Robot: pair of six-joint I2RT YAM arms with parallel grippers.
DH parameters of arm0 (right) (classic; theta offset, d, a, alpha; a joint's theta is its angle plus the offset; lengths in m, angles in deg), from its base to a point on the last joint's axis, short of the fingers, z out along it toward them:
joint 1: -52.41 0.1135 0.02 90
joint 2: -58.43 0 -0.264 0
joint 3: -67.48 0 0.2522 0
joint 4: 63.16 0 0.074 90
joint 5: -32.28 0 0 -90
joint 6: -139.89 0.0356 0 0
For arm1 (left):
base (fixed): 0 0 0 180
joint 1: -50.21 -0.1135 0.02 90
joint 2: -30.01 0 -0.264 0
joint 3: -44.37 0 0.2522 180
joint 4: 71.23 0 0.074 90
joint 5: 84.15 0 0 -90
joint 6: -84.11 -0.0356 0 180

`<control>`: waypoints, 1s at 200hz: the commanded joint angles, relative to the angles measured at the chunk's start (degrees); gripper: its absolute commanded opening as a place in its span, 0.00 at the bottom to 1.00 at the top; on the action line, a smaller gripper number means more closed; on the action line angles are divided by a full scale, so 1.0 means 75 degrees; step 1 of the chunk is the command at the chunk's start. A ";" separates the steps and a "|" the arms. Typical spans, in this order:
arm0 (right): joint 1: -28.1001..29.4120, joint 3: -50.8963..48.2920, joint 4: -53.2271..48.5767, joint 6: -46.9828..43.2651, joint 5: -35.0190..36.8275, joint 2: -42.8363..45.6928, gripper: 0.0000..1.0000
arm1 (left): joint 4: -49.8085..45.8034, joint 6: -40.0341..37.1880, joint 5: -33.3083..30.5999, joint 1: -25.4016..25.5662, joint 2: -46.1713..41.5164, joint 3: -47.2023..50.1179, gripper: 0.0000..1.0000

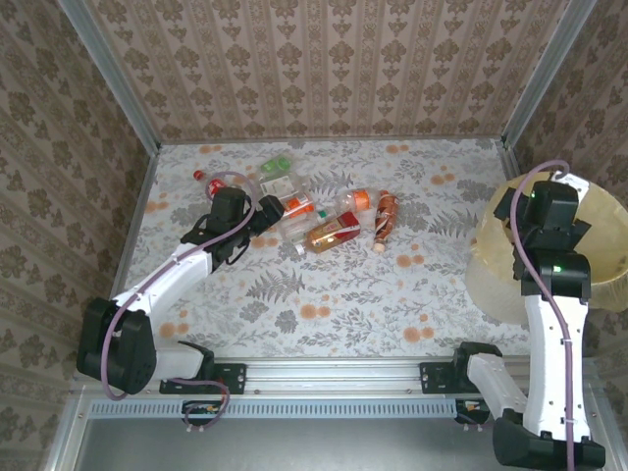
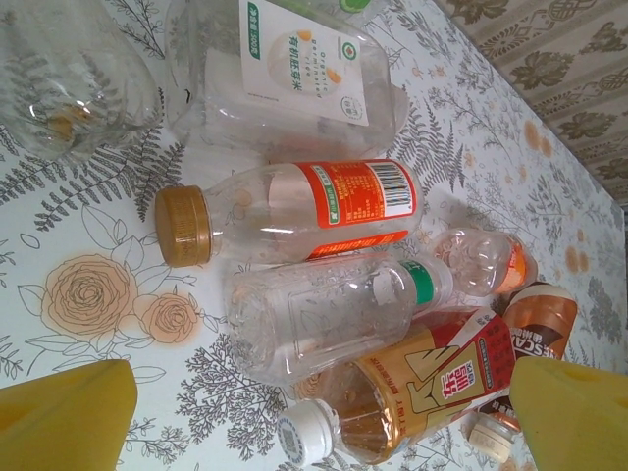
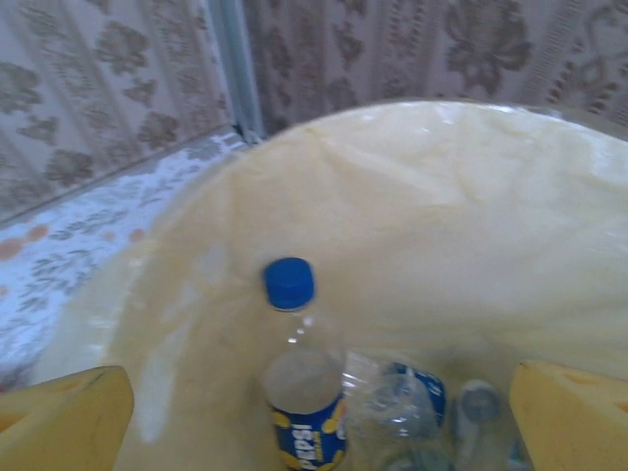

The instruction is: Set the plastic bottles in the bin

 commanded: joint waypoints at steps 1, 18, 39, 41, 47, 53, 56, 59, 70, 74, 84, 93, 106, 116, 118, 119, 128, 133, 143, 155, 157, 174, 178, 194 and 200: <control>0.0452 0.0292 0.0461 -0.0016 -0.0327 0.0012 1.00 | -0.0234 -0.0228 -0.0216 -0.0060 0.0069 -0.0163 1.00; 0.0931 0.0366 0.0608 -0.0143 -0.0340 -0.0057 1.00 | -0.0354 -0.0306 -0.0287 -0.0083 0.0069 -0.0216 1.00; 0.1668 0.0371 0.0958 -0.0369 -0.0704 -0.0196 1.00 | -0.0434 -0.0342 -0.0318 -0.0114 0.0071 -0.0255 1.00; 0.1753 0.0364 0.1006 -0.0372 -0.0739 -0.0223 1.00 | -0.0441 -0.0346 -0.0321 -0.0118 0.0078 -0.0257 1.00; 0.2014 0.0340 0.1163 -0.0373 -0.0894 -0.0311 1.00 | -0.0449 -0.0348 -0.0320 -0.0119 0.0080 -0.0257 1.00; 0.2234 0.0326 0.1292 -0.0381 -0.1046 -0.0393 1.00 | -0.0455 -0.0337 -0.0309 -0.0129 0.0092 -0.0255 1.00; 0.2354 0.0328 0.1349 -0.0394 -0.1117 -0.0457 1.00 | -0.0461 -0.0336 -0.0308 -0.0131 0.0092 -0.0255 1.00; 0.2463 0.0334 0.1406 -0.0415 -0.1172 -0.0505 1.00 | -0.0466 -0.0336 -0.0299 -0.0131 0.0093 -0.0252 1.00; 0.2865 0.0306 0.1651 -0.0613 -0.1382 -0.0714 1.00 | -0.0488 -0.0314 -0.0260 -0.0133 0.0103 -0.0253 1.00; 0.3007 0.0269 0.1757 -0.0735 -0.1458 -0.0796 1.00 | -0.0487 -0.0313 -0.0254 -0.0142 0.0096 -0.0242 1.00; 0.3300 0.0196 0.2020 -0.1008 -0.1513 -0.1008 1.00 | -0.0493 -0.0302 -0.0171 -0.0156 0.0103 -0.0235 1.00; 0.3554 0.0224 0.2108 -0.1152 -0.1512 -0.1242 1.00 | -0.0513 -0.0301 -0.0094 -0.0178 0.0105 -0.0223 1.00; 0.3826 0.0221 0.2190 -0.1226 -0.1568 -0.1578 1.00 | -0.0558 -0.0291 -0.0029 -0.0207 0.0092 -0.0201 1.00; 0.3996 0.0148 0.2391 -0.1148 -0.1649 -0.1821 1.00 | -0.0568 -0.0258 -0.0032 -0.0207 0.0090 -0.0166 1.00; 0.4034 0.0124 0.2431 -0.1117 -0.1676 -0.1871 1.00 | -0.0562 -0.0255 -0.0038 -0.0211 0.0091 -0.0159 1.00; 0.4045 0.0112 0.2457 -0.1102 -0.1696 -0.1903 1.00 | -0.0556 -0.0249 -0.0039 -0.0212 0.0092 -0.0156 1.00; 0.4153 0.0005 0.2659 -0.0984 -0.1872 -0.2125 1.00 | -0.0541 -0.0203 -0.0037 -0.0224 0.0092 -0.0141 1.00; 0.4205 -0.0052 0.2766 -0.0887 -0.1912 -0.2257 1.00 | -0.0537 -0.0191 -0.0020 -0.0226 0.0092 -0.0124 1.00; 0.4303 -0.0159 0.2994 -0.0685 -0.1935 -0.2560 1.00 | -0.0517 -0.0164 0.0005 -0.0258 0.0092 -0.0107 1.00; 0.4392 -0.0330 0.3319 -0.0532 -0.2143 -0.2892 1.00 | -0.0517 -0.0137 0.0023 -0.0257 0.0091 -0.0103 1.00; 0.4400 -0.0379 0.3387 -0.0518 -0.2189 -0.2930 1.00 | -0.0515 -0.0137 0.0034 -0.0259 0.0092 -0.0099 1.00; 0.4384 -0.0793 0.4032 -0.0355 -0.2095 -0.3312 1.00 | -0.0522 -0.0092 0.0055 -0.0248 0.0060 -0.0048 1.00; 0.4384 -0.0847 0.4126 -0.0341 -0.2041 -0.3396 1.00 | -0.0530 -0.0073 0.0054 -0.0258 0.0047 -0.0032 1.00; 0.4376 -0.0899 0.4185 -0.0173 -0.1848 -0.3786 1.00 | -0.0561 0.0011 0.0023 -0.0264 -0.0024 0.0031 1.00; 0.4373 -0.0905 0.4179 -0.0091 -0.1812 -0.3947 0.99 | -0.0575 0.0043 0.0008 -0.0262 -0.0056 0.0069 1.00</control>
